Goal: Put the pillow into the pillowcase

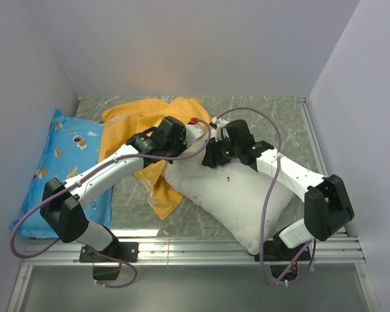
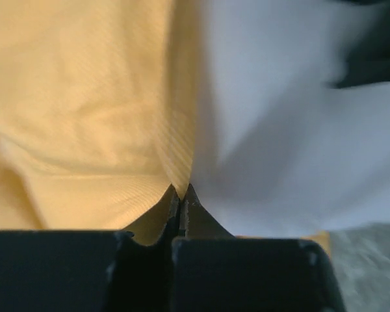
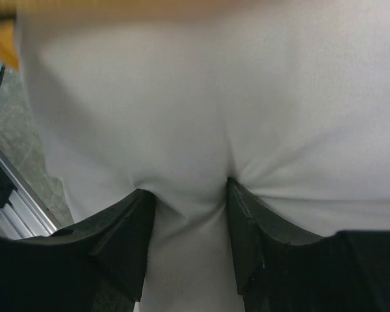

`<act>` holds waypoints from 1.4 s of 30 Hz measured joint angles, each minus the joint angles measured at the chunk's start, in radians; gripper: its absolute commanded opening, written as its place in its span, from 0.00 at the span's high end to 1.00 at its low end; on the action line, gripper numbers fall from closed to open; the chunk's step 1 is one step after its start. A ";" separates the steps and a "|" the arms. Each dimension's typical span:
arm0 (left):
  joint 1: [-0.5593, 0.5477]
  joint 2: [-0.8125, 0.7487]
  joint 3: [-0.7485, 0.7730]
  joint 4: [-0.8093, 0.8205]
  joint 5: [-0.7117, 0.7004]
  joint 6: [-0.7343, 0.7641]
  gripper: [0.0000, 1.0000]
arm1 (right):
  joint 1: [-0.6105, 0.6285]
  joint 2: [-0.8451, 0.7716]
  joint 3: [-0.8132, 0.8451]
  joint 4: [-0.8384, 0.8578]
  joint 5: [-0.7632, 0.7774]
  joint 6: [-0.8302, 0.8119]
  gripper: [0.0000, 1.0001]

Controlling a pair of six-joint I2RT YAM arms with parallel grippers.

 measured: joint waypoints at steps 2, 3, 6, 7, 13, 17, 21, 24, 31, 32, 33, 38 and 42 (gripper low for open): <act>-0.048 0.005 0.015 -0.026 0.066 -0.021 1.00 | -0.005 0.024 0.011 -0.001 -0.008 0.014 0.49; -0.080 0.010 0.023 -0.039 0.114 -0.031 1.00 | -0.007 0.037 0.020 -0.003 -0.013 0.025 0.49; -0.148 0.024 0.030 -0.045 0.268 -0.054 1.00 | -0.014 0.072 0.050 -0.010 -0.034 0.060 0.51; -0.165 0.028 0.030 -0.045 0.331 -0.063 1.00 | -0.019 0.084 0.056 -0.010 -0.047 0.077 0.51; -0.169 0.048 -0.056 0.034 0.548 -0.077 1.00 | -0.054 0.115 0.060 -0.008 -0.135 0.151 0.52; -0.115 0.063 -0.116 0.074 0.599 -0.080 0.68 | -0.074 0.115 0.056 0.001 -0.185 0.162 0.41; -0.021 0.034 -0.114 0.067 0.717 -0.101 0.23 | -0.085 0.068 0.057 -0.002 -0.214 0.101 0.17; 0.113 -0.048 -0.092 0.048 0.840 -0.151 0.14 | -0.080 -0.045 0.057 -0.038 -0.196 0.000 0.13; 0.422 -0.272 0.038 0.101 0.981 -0.330 0.07 | 0.177 -0.307 0.051 -0.151 0.116 -0.288 0.09; 0.465 -0.296 0.038 0.111 0.996 -0.358 0.07 | 0.247 -0.322 0.041 -0.149 0.171 -0.320 0.09; 0.507 -0.313 0.035 0.119 1.014 -0.386 0.06 | 0.316 -0.329 0.029 -0.151 0.235 -0.348 0.07; 0.714 -0.332 -0.055 0.165 1.083 -0.502 0.06 | 0.556 -0.266 -0.090 -0.110 0.531 -0.458 0.03; 0.833 -0.325 -0.124 0.154 1.097 -0.539 0.05 | 0.678 -0.133 -0.167 -0.052 0.754 -0.536 0.00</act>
